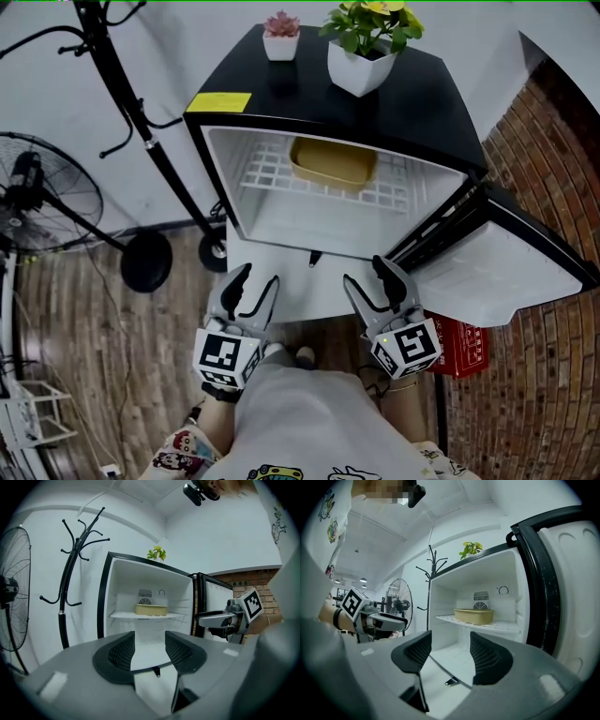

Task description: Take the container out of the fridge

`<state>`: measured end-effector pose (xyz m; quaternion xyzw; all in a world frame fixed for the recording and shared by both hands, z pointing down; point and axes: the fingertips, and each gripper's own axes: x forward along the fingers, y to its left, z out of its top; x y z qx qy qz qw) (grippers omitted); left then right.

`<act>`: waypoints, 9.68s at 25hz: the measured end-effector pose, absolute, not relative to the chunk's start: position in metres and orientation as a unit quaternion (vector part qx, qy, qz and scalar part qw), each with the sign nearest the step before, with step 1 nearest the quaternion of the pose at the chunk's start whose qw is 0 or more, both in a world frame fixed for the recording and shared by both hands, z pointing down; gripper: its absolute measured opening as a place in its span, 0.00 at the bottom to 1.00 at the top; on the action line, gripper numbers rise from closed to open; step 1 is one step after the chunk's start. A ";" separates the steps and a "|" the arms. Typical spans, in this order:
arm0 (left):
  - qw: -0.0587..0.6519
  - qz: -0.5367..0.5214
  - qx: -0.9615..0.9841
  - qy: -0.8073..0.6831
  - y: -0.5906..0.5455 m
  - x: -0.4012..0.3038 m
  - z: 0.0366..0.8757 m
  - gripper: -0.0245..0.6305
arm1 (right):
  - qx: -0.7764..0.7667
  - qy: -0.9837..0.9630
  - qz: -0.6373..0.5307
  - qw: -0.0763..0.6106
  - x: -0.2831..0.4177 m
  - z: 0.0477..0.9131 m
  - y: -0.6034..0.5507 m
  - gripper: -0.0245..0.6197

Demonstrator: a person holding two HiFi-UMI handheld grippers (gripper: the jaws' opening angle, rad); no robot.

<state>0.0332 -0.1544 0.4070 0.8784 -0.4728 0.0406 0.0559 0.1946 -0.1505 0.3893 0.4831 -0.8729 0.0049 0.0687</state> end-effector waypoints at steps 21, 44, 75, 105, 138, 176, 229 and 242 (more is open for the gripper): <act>0.071 0.038 0.885 -0.458 -0.163 0.017 0.407 0.34 | 0.473 -0.875 -0.012 0.102 0.173 0.385 -0.164 0.43; 0.083 0.036 0.887 -0.454 -0.162 0.016 0.412 0.34 | 0.425 -0.875 -0.133 0.188 0.133 0.369 -0.218 0.43; 0.094 0.019 0.891 -0.443 -0.157 0.012 0.417 0.33 | 0.414 -0.767 -0.273 0.408 0.139 0.372 -0.287 0.43; 0.095 0.007 0.887 -0.452 -0.155 0.002 0.416 0.33 | 0.397 -0.714 -0.306 0.489 0.147 0.383 -0.293 0.25; 0.087 0.002 0.882 -0.463 -0.147 -0.007 0.411 0.33 | 0.388 -0.688 -0.342 0.509 0.149 0.378 -0.282 0.06; 0.073 0.002 0.870 -0.488 -0.107 -0.033 0.408 0.33 | 0.373 -0.725 -0.314 0.485 0.121 0.403 -0.202 0.05; 0.091 0.044 0.904 -0.415 -0.127 0.052 0.428 0.30 | 0.492 -0.841 0.007 0.224 0.191 0.442 -0.116 0.06; 0.082 0.040 0.904 -0.417 -0.129 0.068 0.424 0.13 | 0.487 -0.858 0.060 0.152 0.201 0.439 -0.118 0.05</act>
